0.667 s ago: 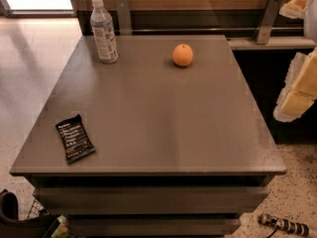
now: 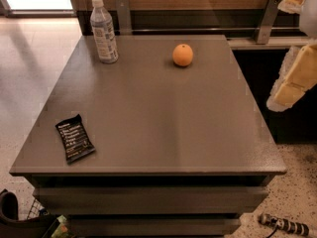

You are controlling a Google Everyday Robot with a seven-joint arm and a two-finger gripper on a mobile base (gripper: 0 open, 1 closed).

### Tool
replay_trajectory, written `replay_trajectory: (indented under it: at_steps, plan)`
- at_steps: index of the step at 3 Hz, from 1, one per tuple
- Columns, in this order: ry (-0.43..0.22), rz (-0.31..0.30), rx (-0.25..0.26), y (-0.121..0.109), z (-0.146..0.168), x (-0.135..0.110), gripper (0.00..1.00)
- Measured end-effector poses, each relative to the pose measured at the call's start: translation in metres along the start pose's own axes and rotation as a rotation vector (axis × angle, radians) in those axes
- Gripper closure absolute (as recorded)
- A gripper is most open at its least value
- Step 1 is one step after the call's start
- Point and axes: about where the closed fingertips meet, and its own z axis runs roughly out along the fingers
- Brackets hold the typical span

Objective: Move orange near rxbar chocolate

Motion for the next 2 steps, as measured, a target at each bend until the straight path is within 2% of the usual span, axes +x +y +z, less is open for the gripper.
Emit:
replay_trajectory:
  at_steps: [1,2]
  plan:
    - [-0.097,0.102,0.052,-0.036,0.029,0.001,0.00]
    - [-0.308,0.232,0.133,-0.090,0.071,-0.015,0.00]
